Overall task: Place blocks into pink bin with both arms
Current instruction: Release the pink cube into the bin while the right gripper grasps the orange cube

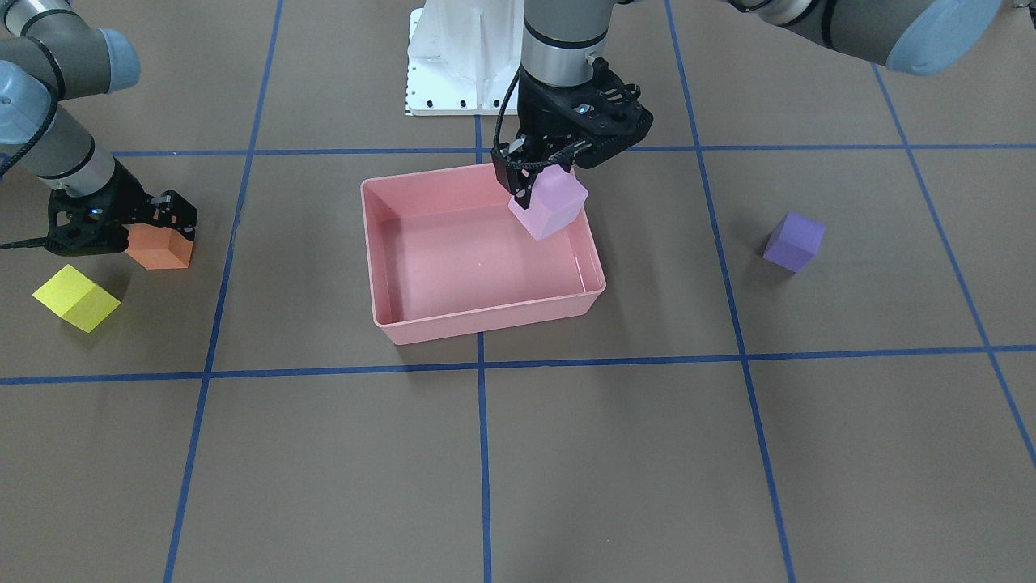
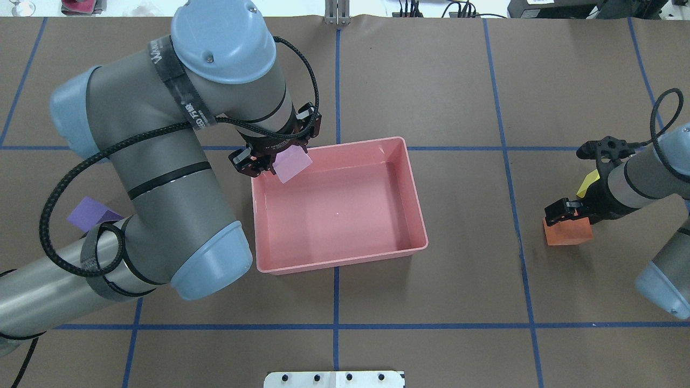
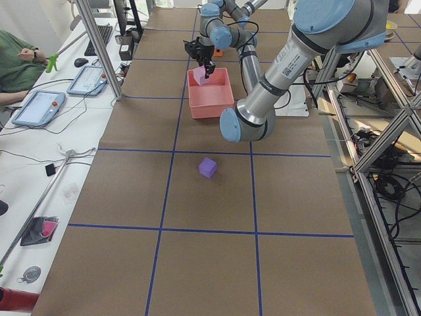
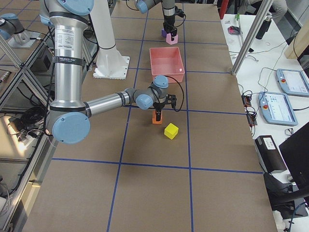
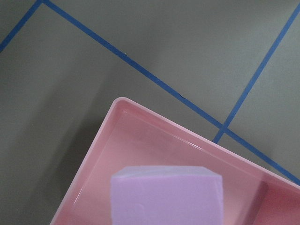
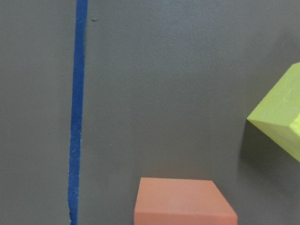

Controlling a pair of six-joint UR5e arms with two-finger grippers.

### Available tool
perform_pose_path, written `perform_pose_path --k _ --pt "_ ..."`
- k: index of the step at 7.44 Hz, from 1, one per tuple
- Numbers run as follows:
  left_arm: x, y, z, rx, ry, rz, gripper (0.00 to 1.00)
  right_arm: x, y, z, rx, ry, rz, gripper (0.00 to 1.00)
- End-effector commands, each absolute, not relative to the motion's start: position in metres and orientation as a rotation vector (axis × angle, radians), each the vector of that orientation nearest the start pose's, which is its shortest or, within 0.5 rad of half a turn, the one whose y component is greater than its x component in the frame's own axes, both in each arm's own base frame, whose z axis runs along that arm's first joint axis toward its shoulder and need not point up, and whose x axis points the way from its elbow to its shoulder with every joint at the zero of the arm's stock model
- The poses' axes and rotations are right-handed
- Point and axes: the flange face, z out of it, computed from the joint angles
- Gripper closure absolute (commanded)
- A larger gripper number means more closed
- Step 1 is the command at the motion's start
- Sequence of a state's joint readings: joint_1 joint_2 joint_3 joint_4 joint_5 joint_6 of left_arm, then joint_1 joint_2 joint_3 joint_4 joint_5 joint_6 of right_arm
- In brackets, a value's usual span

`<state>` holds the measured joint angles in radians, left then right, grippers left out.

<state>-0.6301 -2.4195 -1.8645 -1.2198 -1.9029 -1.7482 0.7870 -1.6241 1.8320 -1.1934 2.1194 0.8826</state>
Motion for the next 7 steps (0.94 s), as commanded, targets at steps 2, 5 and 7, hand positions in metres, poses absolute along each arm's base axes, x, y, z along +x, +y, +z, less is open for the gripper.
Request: perform_pose_path --k 2,5,7 --pt "0.487 -0.441 0.076 -0.112 0.853 -0.625 1.00 -0.292 -0.406 0.523 -0.011 -0.776 -0.069 0.01" --pt "0.516 -0.435 0.068 -0.114 0.867 -0.615 0.10 -0.291 -0.406 0.521 -0.012 -0.785 -0.070 0.40" --pt "0.524 -0.426 0.067 -0.088 0.863 -0.606 0.00 -0.290 -0.405 0.516 -0.001 -0.794 -0.073 1.00"
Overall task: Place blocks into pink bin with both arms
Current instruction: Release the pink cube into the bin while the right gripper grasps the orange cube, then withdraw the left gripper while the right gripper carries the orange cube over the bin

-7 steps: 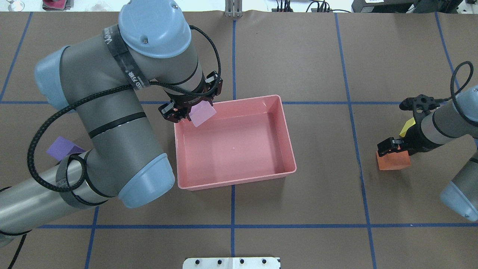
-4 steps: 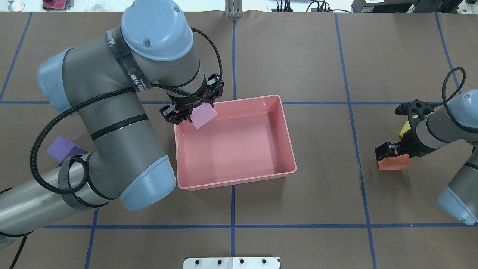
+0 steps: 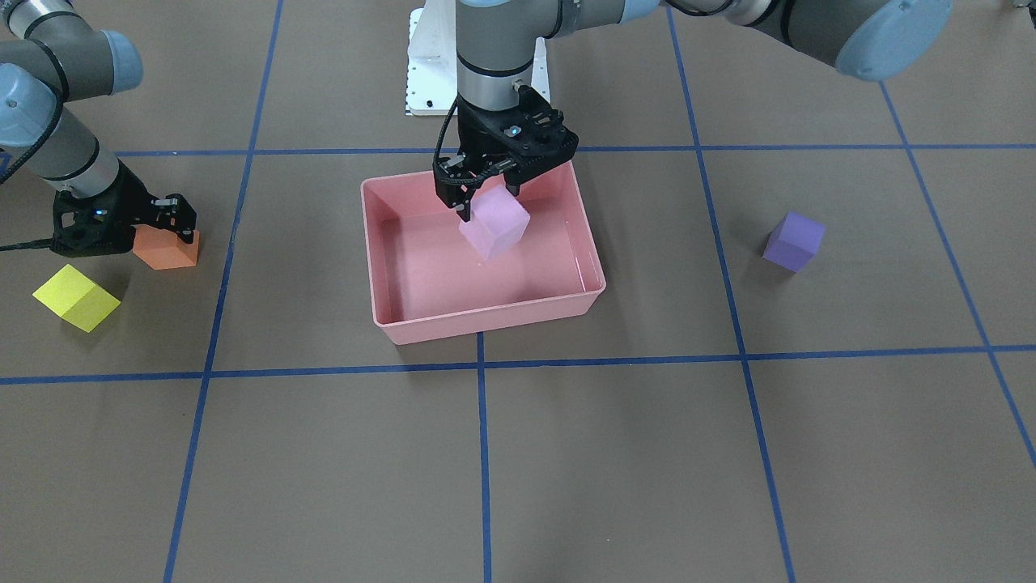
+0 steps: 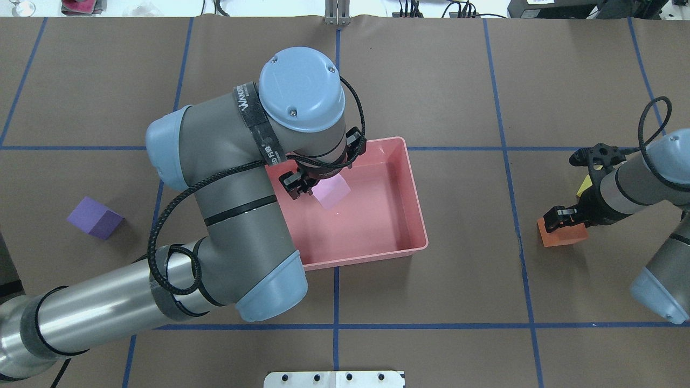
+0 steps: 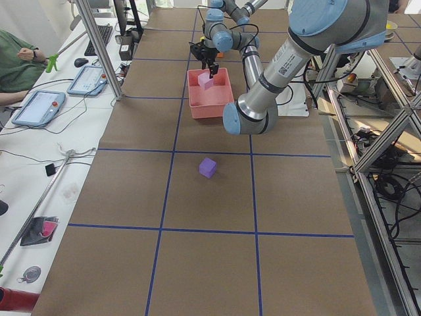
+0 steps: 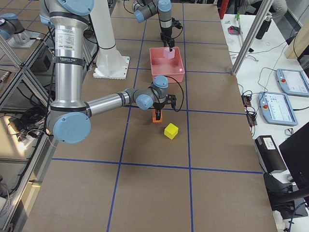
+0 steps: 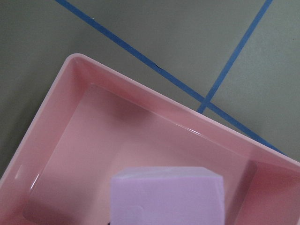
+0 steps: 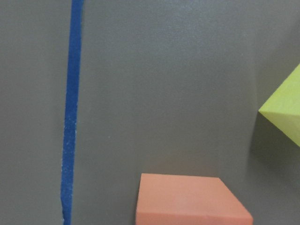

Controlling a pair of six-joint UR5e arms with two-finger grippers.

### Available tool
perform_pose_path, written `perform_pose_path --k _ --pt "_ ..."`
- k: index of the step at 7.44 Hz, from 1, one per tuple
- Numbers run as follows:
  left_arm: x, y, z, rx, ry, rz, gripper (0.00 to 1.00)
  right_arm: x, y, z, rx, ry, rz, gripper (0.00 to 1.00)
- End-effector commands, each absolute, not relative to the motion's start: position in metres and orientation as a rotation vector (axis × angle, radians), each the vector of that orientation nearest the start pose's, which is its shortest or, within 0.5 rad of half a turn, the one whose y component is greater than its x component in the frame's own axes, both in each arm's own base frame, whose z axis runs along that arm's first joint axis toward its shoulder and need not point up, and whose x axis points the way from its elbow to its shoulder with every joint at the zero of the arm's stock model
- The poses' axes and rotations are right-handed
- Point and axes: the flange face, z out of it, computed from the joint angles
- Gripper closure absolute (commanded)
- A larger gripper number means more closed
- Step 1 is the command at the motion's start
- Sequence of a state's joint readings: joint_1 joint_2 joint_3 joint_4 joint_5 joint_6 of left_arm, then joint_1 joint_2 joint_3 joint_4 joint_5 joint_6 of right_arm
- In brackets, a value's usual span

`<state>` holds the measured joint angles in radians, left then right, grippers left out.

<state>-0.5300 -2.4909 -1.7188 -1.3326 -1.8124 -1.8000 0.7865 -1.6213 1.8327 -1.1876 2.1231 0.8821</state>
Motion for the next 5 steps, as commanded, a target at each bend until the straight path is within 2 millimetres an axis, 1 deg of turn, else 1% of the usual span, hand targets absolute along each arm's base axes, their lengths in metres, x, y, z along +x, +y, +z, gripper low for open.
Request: perform_pose_path --k 1,2,3,4,5 --pt "0.518 -0.425 0.065 -0.084 0.866 -0.609 0.00 -0.284 -0.409 0.516 0.004 -0.794 -0.061 1.00" --pt "0.499 -0.424 0.059 -0.079 0.864 -0.619 0.00 -0.270 -0.415 0.502 0.018 -0.821 -0.045 1.00" --pt "0.476 -0.424 0.056 -0.064 0.843 -0.615 0.00 -0.254 -0.422 0.489 0.012 -0.863 -0.028 1.00" --pt "0.452 -0.419 0.053 -0.021 0.825 -0.535 0.00 -0.245 -0.433 0.470 0.000 -0.927 -0.027 1.00" --pt "0.421 -0.409 0.075 0.025 0.797 -0.440 0.00 -0.237 -0.450 0.442 -0.009 -0.992 -0.025 1.00"
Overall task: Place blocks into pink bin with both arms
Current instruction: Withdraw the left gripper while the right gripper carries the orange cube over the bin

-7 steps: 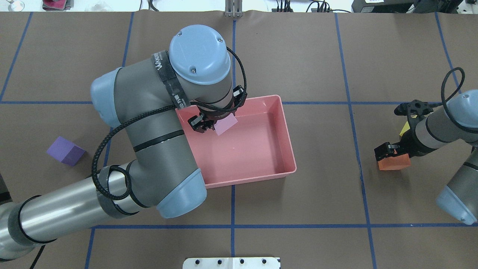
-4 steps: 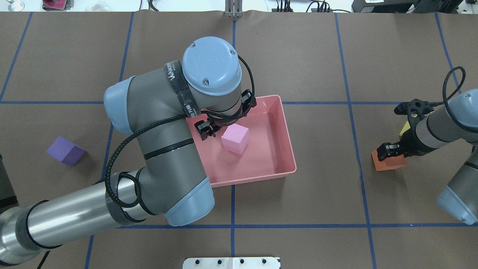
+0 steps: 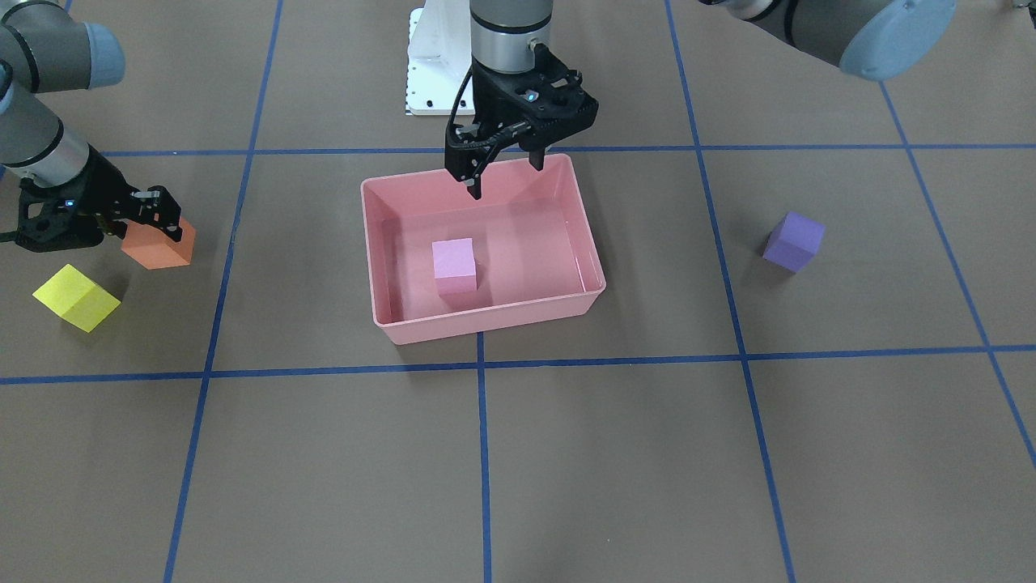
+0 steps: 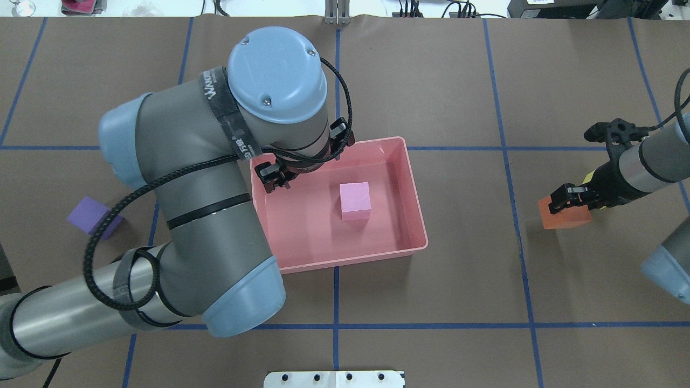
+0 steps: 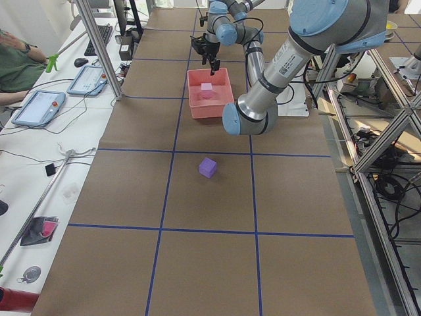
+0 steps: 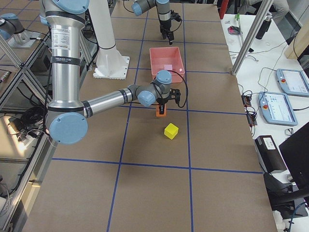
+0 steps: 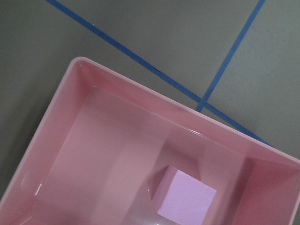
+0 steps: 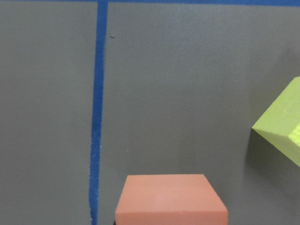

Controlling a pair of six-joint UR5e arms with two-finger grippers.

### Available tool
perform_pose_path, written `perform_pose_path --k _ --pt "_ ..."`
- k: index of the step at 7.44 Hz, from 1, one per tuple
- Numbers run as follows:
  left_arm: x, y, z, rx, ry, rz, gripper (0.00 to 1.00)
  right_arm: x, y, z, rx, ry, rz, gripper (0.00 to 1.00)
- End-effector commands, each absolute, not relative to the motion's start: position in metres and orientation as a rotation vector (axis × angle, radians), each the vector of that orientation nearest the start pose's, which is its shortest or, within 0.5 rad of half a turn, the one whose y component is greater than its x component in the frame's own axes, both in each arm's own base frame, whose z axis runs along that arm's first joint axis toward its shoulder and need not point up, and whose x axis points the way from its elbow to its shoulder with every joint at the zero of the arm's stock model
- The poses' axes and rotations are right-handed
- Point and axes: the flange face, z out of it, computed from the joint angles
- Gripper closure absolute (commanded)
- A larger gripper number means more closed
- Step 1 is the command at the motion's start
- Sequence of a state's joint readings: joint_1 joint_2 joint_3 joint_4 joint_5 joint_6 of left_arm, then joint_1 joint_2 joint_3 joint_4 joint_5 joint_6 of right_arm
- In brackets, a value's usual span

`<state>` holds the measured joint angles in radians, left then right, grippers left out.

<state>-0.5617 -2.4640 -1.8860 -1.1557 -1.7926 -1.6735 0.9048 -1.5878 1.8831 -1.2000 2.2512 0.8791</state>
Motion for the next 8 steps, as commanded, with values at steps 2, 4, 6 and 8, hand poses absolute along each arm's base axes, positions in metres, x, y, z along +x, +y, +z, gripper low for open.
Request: perform_pose_path --k 2,4,6,8 --pt "0.362 -0.410 0.150 0.113 0.729 -0.274 0.00 -0.253 -0.477 0.380 0.013 -1.041 -0.041 1.00" --pt "0.322 -0.420 0.189 0.144 0.675 -0.238 0.00 -0.272 -0.495 0.292 0.000 -1.031 -0.043 1.00" --pt "0.281 -0.427 0.246 0.130 0.640 -0.269 0.00 -0.299 -0.495 0.227 0.041 -1.006 -0.065 1.00" --pt "0.250 -0.414 0.313 0.114 0.670 -0.289 0.00 -0.345 -0.475 0.196 0.082 -0.992 -0.091 1.00"
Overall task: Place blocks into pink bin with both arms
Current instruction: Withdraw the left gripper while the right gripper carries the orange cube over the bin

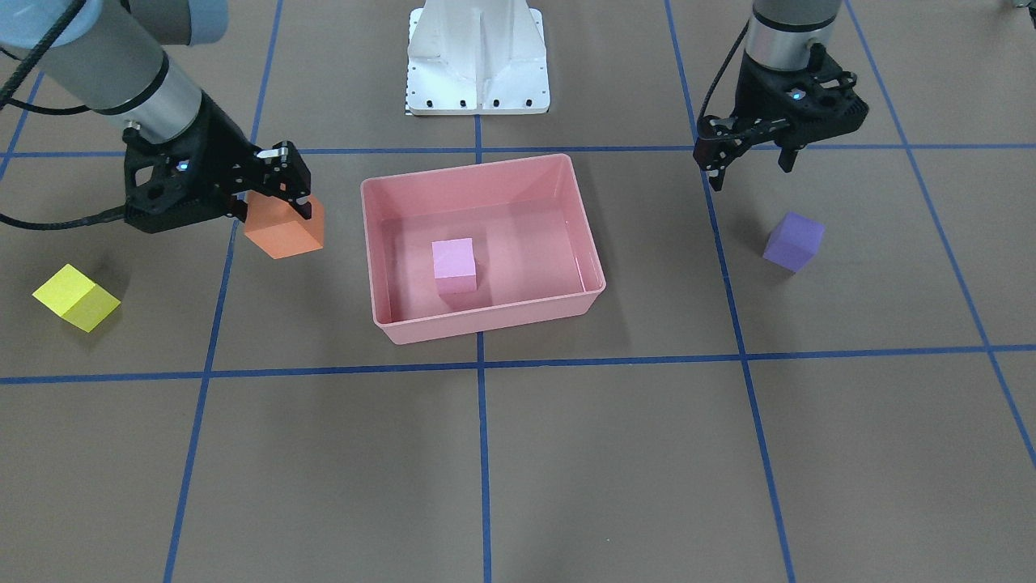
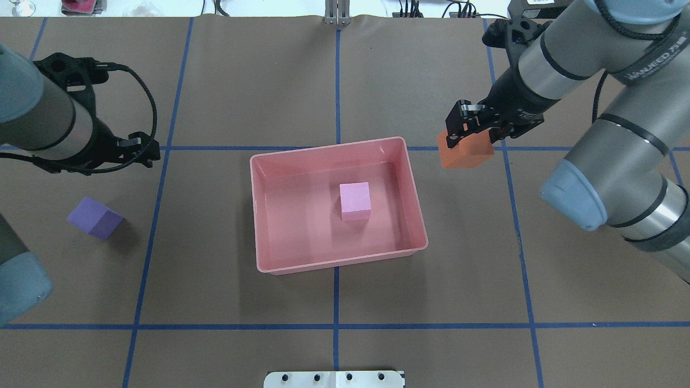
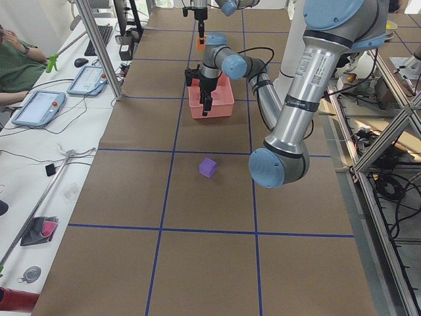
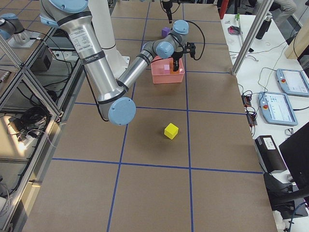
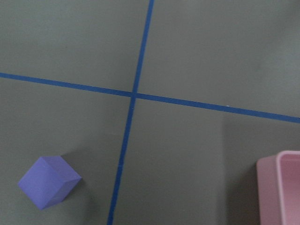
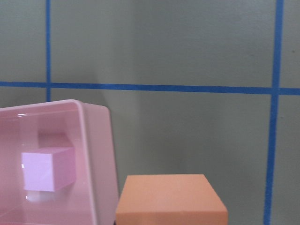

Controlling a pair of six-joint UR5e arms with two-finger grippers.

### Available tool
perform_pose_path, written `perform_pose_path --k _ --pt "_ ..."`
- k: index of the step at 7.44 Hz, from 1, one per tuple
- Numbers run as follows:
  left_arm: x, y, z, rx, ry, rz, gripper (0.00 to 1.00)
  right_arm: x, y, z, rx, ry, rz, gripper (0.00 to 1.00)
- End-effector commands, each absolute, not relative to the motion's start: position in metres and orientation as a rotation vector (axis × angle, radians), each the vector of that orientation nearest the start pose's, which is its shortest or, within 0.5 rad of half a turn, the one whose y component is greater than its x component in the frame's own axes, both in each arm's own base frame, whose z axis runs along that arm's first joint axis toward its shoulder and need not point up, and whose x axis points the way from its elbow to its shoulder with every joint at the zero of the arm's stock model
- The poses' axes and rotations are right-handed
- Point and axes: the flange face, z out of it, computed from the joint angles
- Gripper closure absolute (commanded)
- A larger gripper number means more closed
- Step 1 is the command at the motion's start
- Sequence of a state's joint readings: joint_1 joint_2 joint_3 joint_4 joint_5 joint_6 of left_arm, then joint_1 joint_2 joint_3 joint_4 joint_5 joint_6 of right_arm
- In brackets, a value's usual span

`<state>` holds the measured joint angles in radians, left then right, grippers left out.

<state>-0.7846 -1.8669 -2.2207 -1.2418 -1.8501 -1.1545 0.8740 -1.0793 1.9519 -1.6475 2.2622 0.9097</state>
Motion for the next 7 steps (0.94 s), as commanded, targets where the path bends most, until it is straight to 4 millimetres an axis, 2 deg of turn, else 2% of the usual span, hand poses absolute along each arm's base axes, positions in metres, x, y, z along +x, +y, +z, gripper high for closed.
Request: perform_pose_path --k 1,3,4,5,6,7 --pt "0.243 -0.408 0.339 0.080 0.644 -0.337 0.00 -0.367 -0.466 0.176 0.096 -0.972 -0.095 1.00" --pt "0.246 -0.412 0.366 0.017 0.621 -0.524 0.00 -0.411 -0.447 0.136 0.110 -0.936 -0.101 1.00" --pt "0.248 -0.417 0.375 -0.001 0.598 -0.616 0.00 -0.431 -0.445 0.120 0.114 -0.936 -0.093 1.00" --pt "0.252 -0.428 0.390 0.019 0.564 -0.718 0.00 -0.444 -0.443 0.115 0.123 -0.925 -0.099 1.00" --pt "0.254 -0.432 0.406 0.019 0.550 -0.748 0.00 -0.454 -0.437 0.111 0.131 -0.921 -0.111 1.00" --pt "0.256 -0.434 0.421 0.014 0.540 -0.759 0.00 -0.473 -0.435 0.099 0.136 -0.913 -0.116 1.00"
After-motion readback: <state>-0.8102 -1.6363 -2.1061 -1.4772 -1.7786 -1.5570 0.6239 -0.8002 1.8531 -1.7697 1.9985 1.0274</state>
